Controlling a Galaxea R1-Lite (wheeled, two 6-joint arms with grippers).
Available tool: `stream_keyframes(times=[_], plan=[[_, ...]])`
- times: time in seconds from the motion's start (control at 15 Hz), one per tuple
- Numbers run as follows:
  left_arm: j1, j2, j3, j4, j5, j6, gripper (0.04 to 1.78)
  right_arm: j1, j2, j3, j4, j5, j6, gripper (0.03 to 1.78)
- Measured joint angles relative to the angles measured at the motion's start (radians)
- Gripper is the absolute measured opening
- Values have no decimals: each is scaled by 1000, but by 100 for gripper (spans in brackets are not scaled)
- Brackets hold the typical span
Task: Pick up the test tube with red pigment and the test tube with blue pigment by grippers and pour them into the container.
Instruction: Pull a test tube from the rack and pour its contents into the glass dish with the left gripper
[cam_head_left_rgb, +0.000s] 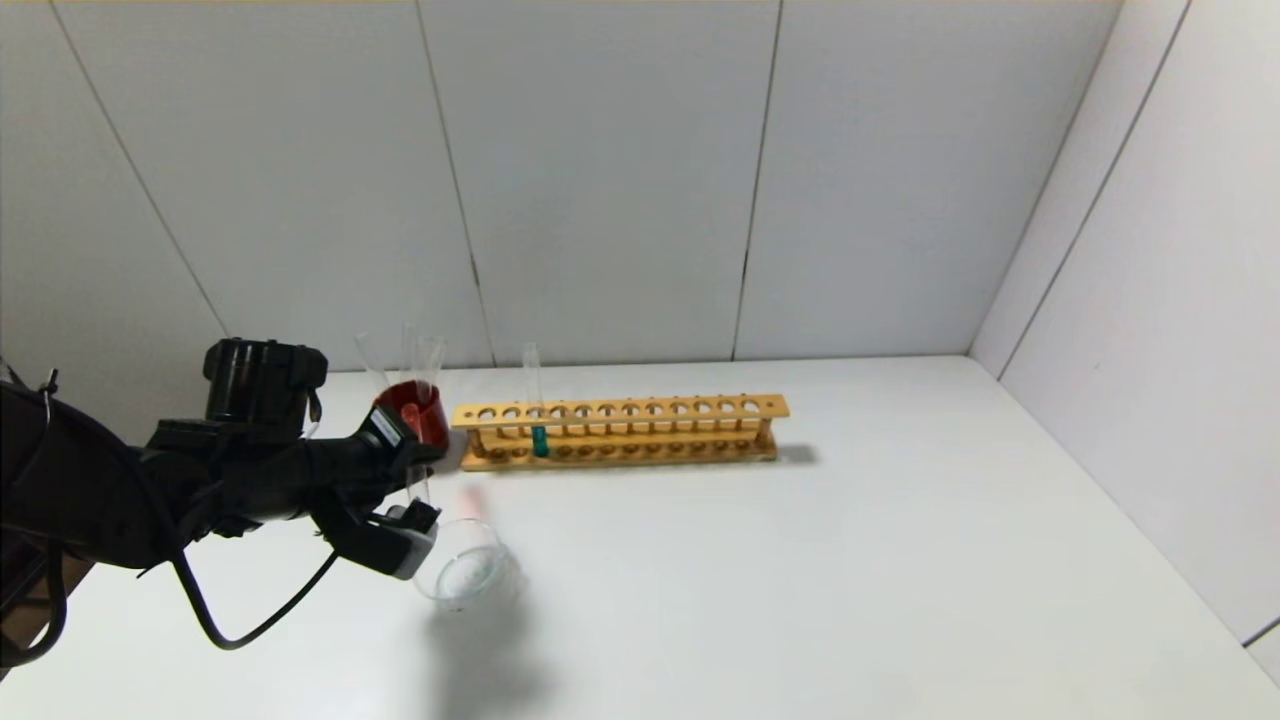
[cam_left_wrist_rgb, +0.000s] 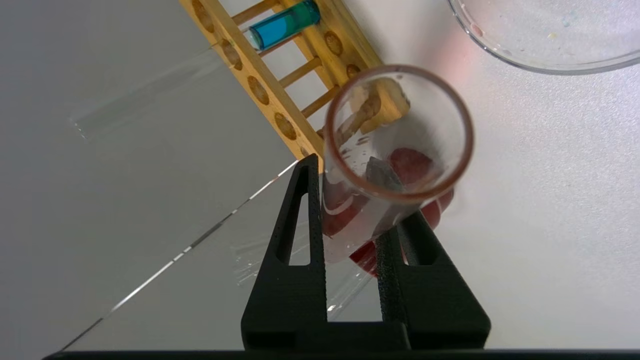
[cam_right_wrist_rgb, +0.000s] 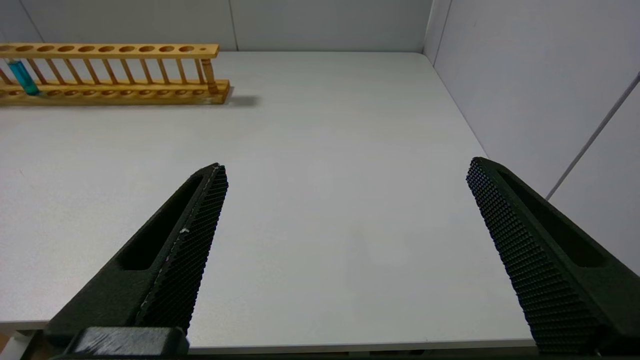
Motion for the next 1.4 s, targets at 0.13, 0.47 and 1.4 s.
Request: stream_keyframes(times=[0.13,0.47,1.4], plan=[[3,6,0,-6,3,4,33,0,0,0,0,0,1,175],[4,45,-20,-12,11,8,33,1,0,0,0,0,0,175],[16,90,-49,-77,17,167,33,0,0,0,0,0,0,175]])
